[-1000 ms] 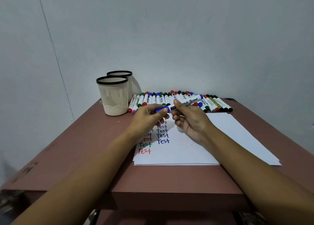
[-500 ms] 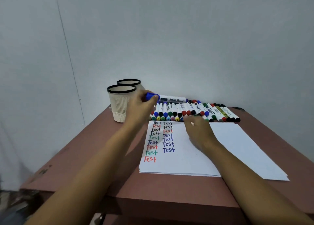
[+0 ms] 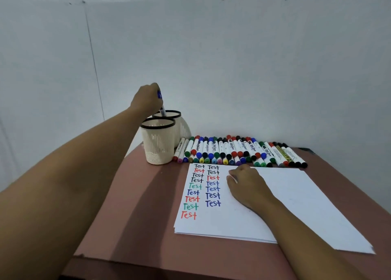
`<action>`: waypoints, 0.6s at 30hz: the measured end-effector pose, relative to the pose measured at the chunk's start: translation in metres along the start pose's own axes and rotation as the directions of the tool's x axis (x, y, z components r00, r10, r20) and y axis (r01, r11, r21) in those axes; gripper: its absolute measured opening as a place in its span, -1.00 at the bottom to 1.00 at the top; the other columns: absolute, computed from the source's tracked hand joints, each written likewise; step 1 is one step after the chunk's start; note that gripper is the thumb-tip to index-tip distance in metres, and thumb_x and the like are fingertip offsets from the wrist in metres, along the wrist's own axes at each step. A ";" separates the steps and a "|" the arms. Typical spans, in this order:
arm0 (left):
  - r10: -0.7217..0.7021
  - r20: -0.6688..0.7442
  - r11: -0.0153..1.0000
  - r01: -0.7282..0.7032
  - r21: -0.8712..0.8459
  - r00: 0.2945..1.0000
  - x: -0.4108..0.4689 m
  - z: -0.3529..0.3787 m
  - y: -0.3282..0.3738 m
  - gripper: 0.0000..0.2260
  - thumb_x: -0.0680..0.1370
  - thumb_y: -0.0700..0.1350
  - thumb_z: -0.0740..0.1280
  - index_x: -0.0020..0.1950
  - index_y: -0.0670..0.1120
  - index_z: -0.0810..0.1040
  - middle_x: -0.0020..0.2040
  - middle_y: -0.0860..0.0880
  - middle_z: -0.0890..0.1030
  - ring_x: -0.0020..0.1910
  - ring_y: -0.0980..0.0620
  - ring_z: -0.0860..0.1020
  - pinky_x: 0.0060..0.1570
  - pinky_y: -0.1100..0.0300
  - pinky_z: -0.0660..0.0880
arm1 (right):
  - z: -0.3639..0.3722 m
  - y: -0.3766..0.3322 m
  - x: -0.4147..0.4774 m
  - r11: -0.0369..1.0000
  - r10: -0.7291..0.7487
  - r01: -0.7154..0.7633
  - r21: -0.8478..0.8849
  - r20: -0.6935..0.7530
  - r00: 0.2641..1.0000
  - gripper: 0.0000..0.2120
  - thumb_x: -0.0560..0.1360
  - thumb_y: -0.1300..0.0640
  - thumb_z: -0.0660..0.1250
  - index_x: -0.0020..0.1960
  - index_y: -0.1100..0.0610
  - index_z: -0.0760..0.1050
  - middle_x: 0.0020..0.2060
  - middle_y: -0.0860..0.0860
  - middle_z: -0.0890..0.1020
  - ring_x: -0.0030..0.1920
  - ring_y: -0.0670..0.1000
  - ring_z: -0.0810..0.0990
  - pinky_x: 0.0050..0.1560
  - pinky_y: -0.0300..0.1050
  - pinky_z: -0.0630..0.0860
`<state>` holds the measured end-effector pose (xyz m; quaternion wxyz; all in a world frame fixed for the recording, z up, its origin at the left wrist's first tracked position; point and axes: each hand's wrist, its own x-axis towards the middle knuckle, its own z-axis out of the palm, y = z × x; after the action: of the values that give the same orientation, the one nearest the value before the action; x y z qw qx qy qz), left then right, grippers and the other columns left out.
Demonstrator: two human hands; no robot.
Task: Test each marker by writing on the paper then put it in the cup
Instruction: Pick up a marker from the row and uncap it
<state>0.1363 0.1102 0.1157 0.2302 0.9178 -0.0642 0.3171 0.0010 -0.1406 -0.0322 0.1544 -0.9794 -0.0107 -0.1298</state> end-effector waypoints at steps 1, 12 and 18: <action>0.000 0.027 1.000 0.000 0.007 1.000 0.000 0.006 0.000 -0.78 0.49 -0.31 0.19 0.12 -0.24 0.46 0.07 -0.23 0.53 -0.09 -0.13 0.46 -0.15 0.10 0.39 | 0.000 0.000 0.000 1.000 -0.001 0.001 -0.004 -0.001 1.000 -0.61 0.63 0.02 0.08 0.37 0.13 0.43 0.34 0.09 0.42 0.33 0.08 0.37 0.33 -0.06 0.34; -0.019 0.031 0.993 0.022 -0.118 0.999 -0.010 0.023 0.006 -0.69 0.52 -0.22 0.23 0.26 -0.15 0.45 0.14 -0.14 0.56 0.09 -0.10 0.51 0.04 0.11 0.43 | 0.001 0.000 0.001 1.000 -0.001 0.001 -0.025 0.002 1.000 -0.62 0.63 0.03 0.09 0.36 0.13 0.43 0.34 0.09 0.42 0.33 0.08 0.37 0.33 -0.05 0.34; 0.329 -0.154 0.921 -0.353 -0.165 0.932 -0.075 0.018 0.040 -0.79 0.57 -0.21 0.23 0.16 -0.19 0.54 0.03 -0.12 0.58 -0.02 -0.01 0.52 -0.01 0.17 0.46 | -0.001 -0.001 -0.001 0.999 -0.004 0.004 -0.038 0.012 1.000 -0.62 0.63 0.03 0.08 0.37 0.14 0.43 0.35 0.10 0.40 0.35 0.10 0.35 0.33 -0.06 0.33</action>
<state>0.0766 0.0644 0.0722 0.2616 0.8449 -0.2388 0.4008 0.0000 -0.1399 -0.0317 0.1353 -0.9829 -0.0111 -0.1245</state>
